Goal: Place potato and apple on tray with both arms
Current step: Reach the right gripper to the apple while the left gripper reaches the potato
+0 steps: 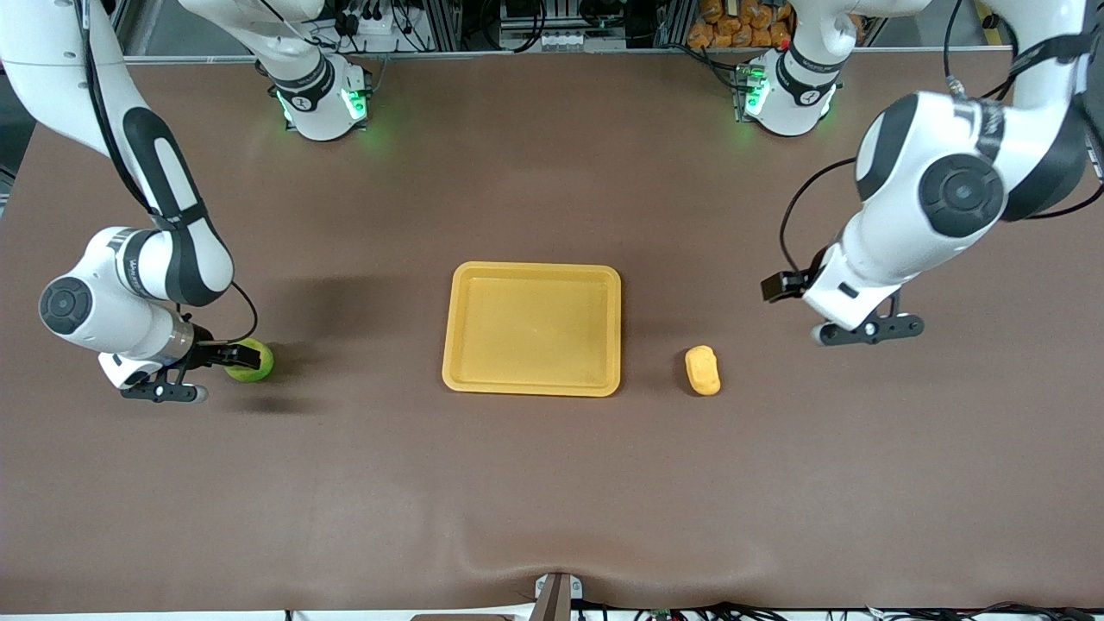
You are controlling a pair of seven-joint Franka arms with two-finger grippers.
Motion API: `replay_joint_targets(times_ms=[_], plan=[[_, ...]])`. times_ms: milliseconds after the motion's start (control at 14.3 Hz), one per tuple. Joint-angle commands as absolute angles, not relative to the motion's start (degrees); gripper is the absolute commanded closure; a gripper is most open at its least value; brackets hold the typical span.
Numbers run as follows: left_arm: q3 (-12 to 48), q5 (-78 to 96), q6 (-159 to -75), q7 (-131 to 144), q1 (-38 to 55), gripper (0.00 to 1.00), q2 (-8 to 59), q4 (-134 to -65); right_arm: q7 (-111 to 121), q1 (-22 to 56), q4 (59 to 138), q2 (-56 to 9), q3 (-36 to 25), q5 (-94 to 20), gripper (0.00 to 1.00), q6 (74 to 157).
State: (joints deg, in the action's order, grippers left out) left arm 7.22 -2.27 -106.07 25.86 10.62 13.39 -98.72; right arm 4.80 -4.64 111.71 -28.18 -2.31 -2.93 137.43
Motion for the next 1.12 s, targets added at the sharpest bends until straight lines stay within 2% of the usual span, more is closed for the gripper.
replay_joint_targets(times_ms=[0, 419, 559, 629, 699, 769, 1048], plan=[[7.99, -0.79, -109.41, 31.1, 10.63, 0.0, 15.99, -98.44, 4.31, -4.83, 111.53, -29.27, -2.2, -2.55, 0.0, 138.43], [8.61, -0.79, -114.07, 34.62, 12.13, 0.0, 19.07, -98.35, 4.13, -5.1, 111.45, -30.06, -2.2, -2.55, 0.0, 137.9], [8.61, -0.88, -114.7, 36.38, 13.26, 0.0, 19.77, -98.26, 4.13, -4.83, 111.45, -29.97, -2.2, -2.55, 0.53, 137.55], [8.61, -1.14, -114.96, 37.34, 13.88, 0.0, 20.04, -98.26, 4.13, -4.75, 111.45, -29.97, -2.2, -2.55, 0.69, 137.37], [8.61, -1.32, -115.4, 38.31, 13.97, 0.0, 20.65, -98.35, 4.57, -4.92, 111.45, -29.88, -2.2, -2.55, 0.91, 137.29], [8.61, -1.32, -116.01, 38.49, 13.97, 0.0, 21.09, -98.35, 4.74, -5.1, 111.36, -29.71, -2.2, -2.55, 1.0, 137.29], [8.61, -1.49, -118.65, 39.2, 14.15, 0.0, 23.28, -98.44, 4.83, -4.75, 110.4, -28.74, -2.2, -2.55, 1.0, 135.19]])
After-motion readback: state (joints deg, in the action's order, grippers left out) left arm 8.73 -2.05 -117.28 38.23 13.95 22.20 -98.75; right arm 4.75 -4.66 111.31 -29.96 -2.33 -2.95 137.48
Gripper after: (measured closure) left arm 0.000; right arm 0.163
